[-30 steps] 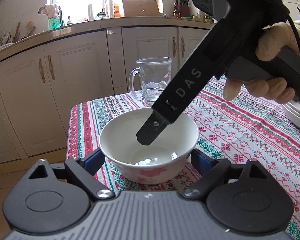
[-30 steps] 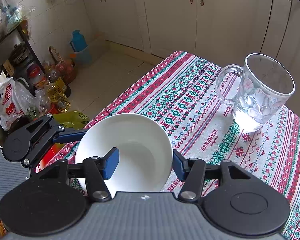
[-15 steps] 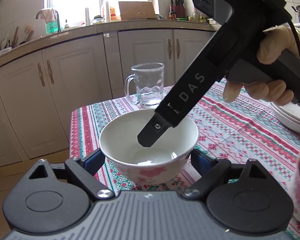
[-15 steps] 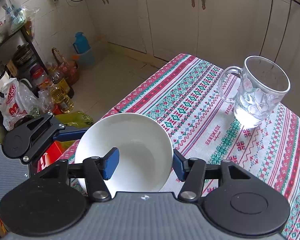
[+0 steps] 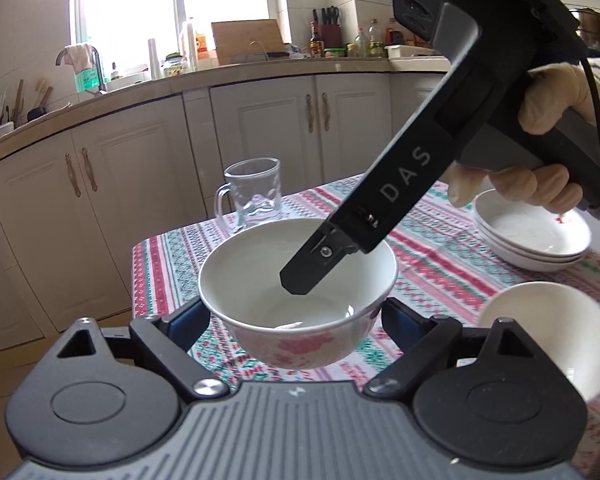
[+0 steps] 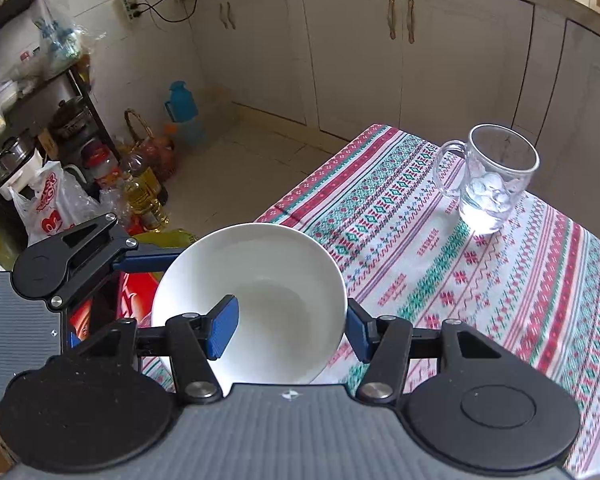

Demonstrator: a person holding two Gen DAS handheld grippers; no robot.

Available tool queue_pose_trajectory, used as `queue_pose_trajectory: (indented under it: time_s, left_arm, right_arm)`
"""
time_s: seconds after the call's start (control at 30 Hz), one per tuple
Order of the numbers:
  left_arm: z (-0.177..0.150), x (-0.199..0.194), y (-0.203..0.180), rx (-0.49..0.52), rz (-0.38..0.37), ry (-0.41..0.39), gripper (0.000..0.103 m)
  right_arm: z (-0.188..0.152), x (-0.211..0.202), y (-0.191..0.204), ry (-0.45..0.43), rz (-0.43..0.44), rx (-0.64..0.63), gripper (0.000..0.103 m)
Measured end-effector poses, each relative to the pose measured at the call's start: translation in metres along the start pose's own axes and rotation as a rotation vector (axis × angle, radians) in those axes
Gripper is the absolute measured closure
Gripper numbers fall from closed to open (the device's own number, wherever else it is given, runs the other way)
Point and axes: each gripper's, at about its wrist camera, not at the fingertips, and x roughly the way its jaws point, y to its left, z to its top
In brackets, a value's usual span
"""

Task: Organize plates and bowls
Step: 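Lift the white bowl by its rim with the right tool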

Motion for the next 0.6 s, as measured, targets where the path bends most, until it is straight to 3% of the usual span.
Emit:
queue_pose_trajectory:
  time_s: [0.6]
  left_arm:
    - [0.010,-0.045,-0.049,0.053,-0.037,-0.032,0.011]
  right_arm:
    - [-0.052,-0.067,0.024,-0.045,-0.015,0.007,0.040]
